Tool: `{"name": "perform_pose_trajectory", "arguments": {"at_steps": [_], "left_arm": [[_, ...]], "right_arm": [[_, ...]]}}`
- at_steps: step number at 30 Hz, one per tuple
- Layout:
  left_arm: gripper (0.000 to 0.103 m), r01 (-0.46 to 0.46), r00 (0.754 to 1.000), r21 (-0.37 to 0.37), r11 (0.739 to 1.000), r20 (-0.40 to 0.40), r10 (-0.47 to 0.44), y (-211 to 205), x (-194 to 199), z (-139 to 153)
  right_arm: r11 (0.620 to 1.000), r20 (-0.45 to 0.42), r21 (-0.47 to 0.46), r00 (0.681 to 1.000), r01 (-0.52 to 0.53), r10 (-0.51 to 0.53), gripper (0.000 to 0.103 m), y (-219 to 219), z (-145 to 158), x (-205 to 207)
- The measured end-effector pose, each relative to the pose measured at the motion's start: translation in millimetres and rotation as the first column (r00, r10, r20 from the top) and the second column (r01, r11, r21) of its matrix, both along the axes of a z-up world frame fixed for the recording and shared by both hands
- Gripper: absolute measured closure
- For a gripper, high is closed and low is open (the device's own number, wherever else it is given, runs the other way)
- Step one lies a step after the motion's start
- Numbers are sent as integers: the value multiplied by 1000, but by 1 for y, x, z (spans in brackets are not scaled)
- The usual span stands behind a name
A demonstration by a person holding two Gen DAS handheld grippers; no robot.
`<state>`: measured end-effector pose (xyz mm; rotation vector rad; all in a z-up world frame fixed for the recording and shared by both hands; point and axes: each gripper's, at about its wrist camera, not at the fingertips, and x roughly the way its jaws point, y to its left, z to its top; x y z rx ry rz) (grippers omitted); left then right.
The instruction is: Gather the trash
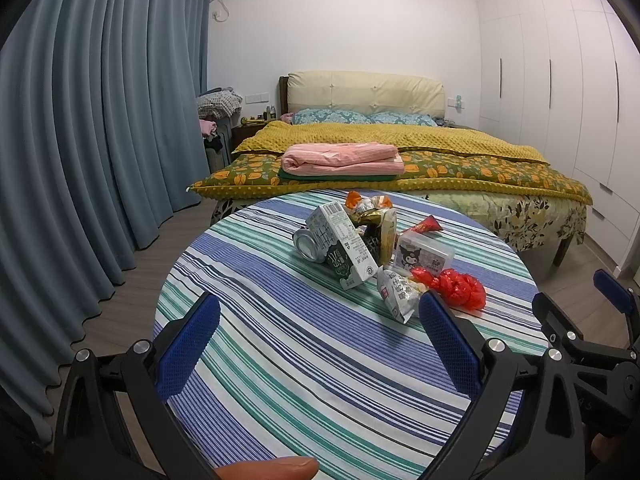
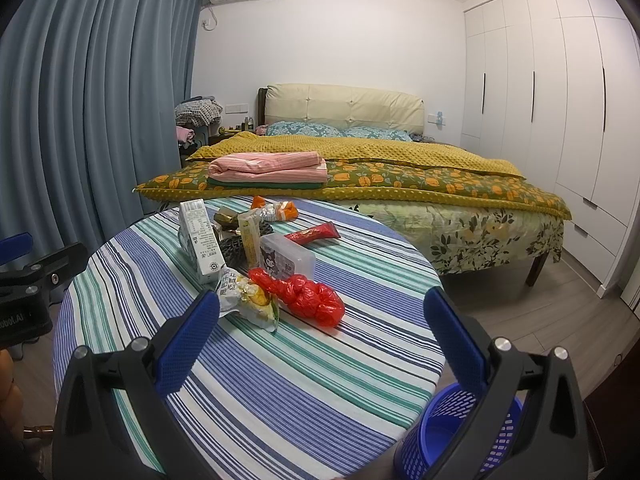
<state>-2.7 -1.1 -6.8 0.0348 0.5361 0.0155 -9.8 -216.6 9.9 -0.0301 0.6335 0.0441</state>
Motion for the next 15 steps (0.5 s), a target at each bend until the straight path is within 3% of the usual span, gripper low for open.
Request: {"name": "perform_pose_trajectory", "arguments": {"at_steps": [15], "left_arm": [[4, 0, 1000, 2, 1000, 0, 0, 0, -1, -1]], "right_arm": [[1000, 0, -2, 1000, 0, 0, 5, 0, 0, 0]]}}
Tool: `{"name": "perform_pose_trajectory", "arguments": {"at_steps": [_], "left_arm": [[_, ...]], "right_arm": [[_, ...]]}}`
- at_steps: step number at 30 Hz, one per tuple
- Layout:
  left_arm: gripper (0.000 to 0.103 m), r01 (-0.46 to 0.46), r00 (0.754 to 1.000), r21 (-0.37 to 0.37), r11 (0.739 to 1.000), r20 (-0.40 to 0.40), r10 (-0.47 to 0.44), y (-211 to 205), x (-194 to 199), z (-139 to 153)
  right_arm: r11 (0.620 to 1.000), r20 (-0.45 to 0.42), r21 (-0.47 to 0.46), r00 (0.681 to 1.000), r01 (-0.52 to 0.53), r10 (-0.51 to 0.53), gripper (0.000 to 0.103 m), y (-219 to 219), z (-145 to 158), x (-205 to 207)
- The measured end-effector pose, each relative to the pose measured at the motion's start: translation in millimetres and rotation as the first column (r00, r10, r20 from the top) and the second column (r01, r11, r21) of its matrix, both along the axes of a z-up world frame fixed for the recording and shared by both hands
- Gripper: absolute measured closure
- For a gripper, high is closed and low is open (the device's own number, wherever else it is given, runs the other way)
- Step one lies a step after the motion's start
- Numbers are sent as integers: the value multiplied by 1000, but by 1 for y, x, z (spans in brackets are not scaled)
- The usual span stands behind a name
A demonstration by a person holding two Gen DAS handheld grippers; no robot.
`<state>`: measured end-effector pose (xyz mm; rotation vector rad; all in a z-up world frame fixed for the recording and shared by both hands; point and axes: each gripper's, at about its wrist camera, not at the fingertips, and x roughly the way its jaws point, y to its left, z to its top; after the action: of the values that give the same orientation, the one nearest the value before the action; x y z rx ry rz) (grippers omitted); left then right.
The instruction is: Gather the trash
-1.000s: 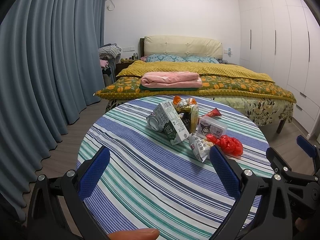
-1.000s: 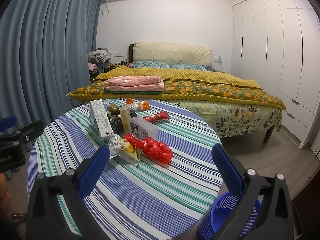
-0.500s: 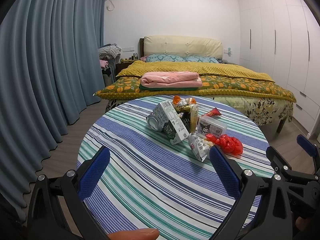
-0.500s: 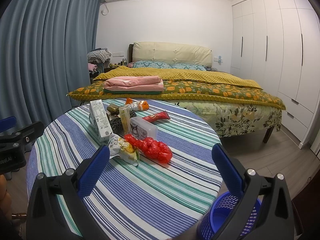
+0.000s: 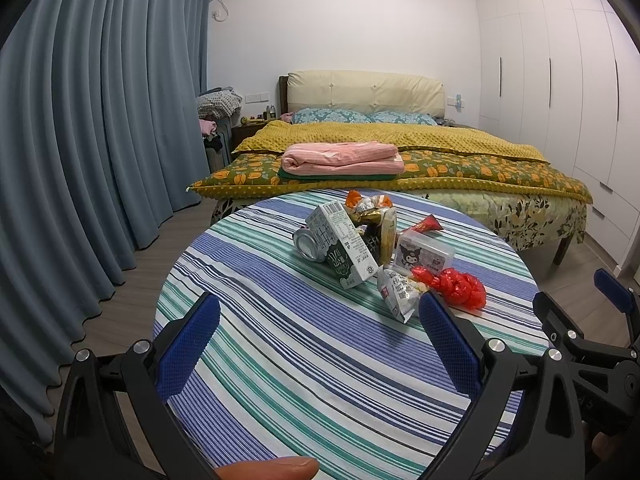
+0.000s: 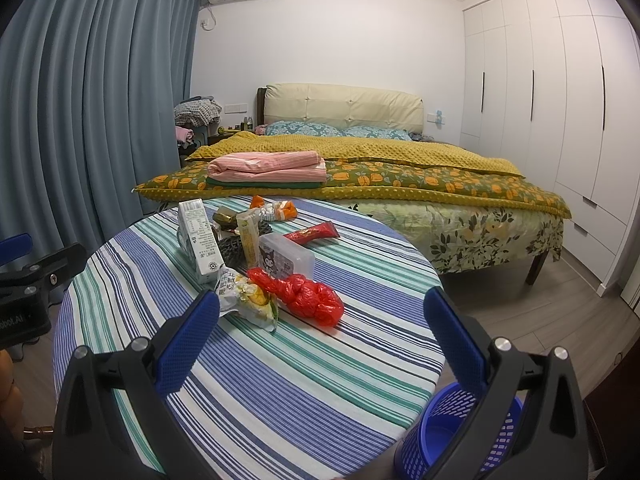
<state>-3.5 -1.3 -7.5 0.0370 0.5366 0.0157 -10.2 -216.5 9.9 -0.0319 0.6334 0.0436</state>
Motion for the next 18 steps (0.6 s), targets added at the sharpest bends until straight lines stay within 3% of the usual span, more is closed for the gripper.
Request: {"name": "perform_pose_trajectory", "arguments": {"at_steps": [18], "left_arm": [[4, 0, 1000, 2, 1000, 0, 0, -1, 0, 0]], "right_arm": [[1000, 1, 2, 1000, 6, -6, 5, -2, 0, -1]]}}
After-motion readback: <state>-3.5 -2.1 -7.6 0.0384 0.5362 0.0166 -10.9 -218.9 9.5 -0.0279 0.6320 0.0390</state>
